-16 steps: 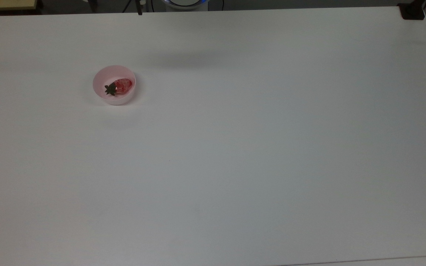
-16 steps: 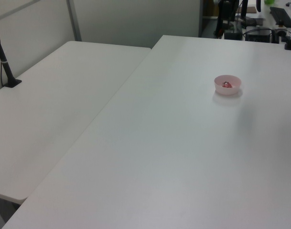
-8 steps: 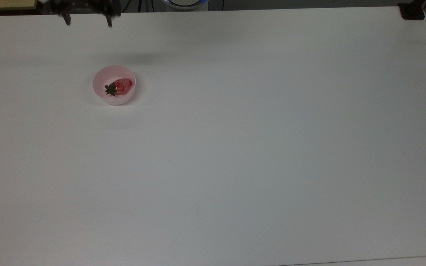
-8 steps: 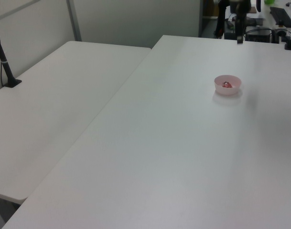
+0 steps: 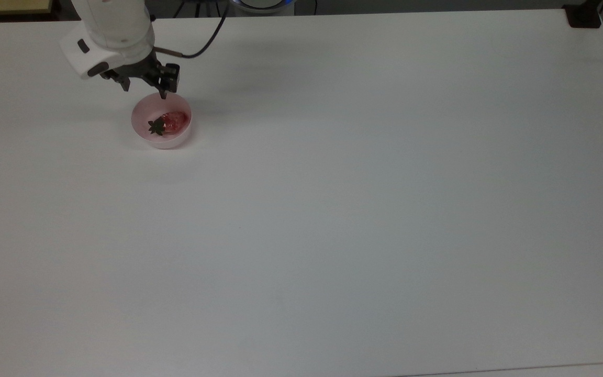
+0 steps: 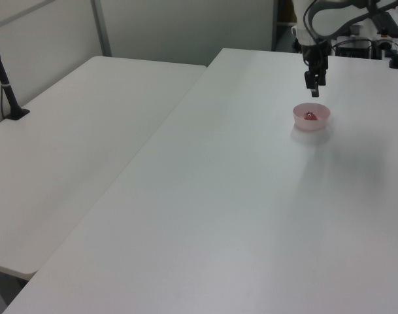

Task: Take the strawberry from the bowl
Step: 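Lower the open gripper into the pink bowl over the strawberry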

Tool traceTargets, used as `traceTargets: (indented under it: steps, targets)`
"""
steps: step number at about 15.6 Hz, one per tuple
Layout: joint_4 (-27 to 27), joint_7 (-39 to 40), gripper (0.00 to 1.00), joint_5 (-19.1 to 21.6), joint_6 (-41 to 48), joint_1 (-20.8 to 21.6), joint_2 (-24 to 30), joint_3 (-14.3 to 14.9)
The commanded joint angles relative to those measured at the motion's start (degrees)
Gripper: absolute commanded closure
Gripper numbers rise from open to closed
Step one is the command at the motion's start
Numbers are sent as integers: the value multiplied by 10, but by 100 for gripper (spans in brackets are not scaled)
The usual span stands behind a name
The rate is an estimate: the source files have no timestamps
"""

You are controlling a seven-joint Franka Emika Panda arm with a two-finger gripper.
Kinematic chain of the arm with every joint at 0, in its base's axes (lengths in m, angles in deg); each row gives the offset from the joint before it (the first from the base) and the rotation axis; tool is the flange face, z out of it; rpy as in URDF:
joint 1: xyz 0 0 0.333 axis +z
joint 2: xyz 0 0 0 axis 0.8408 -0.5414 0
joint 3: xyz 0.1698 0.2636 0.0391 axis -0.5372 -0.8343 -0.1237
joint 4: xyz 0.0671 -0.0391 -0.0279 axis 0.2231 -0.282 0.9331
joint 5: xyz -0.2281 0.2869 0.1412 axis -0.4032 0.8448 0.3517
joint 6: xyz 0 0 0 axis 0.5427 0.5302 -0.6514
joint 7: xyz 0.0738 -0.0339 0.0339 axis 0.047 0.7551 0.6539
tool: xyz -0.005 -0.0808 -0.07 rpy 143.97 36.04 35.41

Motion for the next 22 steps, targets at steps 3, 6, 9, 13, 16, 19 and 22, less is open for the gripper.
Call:
traceTargets:
  steps: [3, 6, 9, 13, 16, 19, 22]
  targets:
    - [-39, -44, 30, 1, -67, -6, -19, 0]
    - [-46, -44, 32, 11, -86, -10, -21, 0]
    - [-47, -44, 34, 18, -87, -10, -32, 0]
    - [-47, -44, 36, 41, -89, -7, -44, -2]
    - [-50, -45, 36, 61, -122, -7, -45, -4]
    - [-55, -44, 36, 61, -126, -6, -55, -5]
    - [-62, -42, 35, 60, -119, -6, -48, -5]
